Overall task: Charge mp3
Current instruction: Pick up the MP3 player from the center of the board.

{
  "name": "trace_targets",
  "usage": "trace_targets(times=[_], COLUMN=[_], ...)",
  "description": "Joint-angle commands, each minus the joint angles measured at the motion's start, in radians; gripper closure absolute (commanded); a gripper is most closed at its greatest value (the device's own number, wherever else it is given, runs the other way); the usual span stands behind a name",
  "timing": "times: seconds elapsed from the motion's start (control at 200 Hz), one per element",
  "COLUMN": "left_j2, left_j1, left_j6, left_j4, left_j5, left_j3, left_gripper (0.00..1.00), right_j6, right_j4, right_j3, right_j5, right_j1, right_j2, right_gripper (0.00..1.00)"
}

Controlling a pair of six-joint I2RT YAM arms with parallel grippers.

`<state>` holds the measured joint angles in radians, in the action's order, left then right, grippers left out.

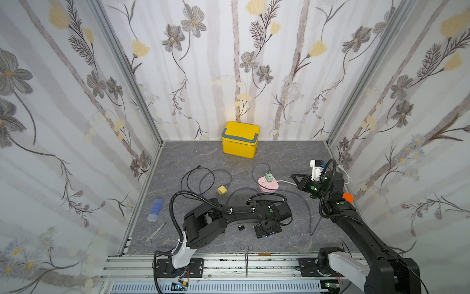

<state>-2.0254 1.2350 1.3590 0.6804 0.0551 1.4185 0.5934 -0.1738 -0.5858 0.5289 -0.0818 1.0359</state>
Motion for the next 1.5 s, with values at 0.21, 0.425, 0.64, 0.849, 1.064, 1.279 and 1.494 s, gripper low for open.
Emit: trace_targets(times=[0.21, 0.425, 0.64, 0.849, 1.064, 1.279, 1.494], left_j2=[-0.065, -0.084, -0.133, -0.159, -0.158, -0.131, -0.096], left_j1=[-0.002, 0.009, 0.032, 0.044, 0.043, 0.044, 0.046], left_j6=[-0.139, -0.168, -0.239, -0.289, -0.323, -0.402, -0.448], left_j4=[0.103, 0.077, 0.101, 0.123, 0.145, 0.133, 0.125], left_j5=[-0.112, -0.1, -0.104, -0.11, -0.084, -0.037, -0.026], left_j3=[0.069, 0.077, 0.159, 0.202, 0.195, 0.17, 0.129], left_gripper=[0.44, 0.53, 0.56, 0.6, 0.61, 0.52, 0.5], right_j6=[-0.014, -0.014, -0.014, -0.015, -0.017, -0.019, -0.018], right_j4=[-0.027, -0.034, -0.033, -0.031, -0.021, -0.01, 0.004], right_j3=[0.012, 0.033, 0.035, 0.043, 0.044, 0.049, 0.049], right_j5=[0.011, 0.004, 0.003, -0.002, -0.004, -0.01, -0.021], right_j1=[0.007, 0.007, 0.009, 0.01, 0.012, 0.013, 0.013], right_j2=[-0.021, -0.031, -0.034, -0.041, -0.054, -0.068, -0.089], right_gripper=[1.0, 1.0, 1.0, 1.0, 1.0, 1.0, 1.0])
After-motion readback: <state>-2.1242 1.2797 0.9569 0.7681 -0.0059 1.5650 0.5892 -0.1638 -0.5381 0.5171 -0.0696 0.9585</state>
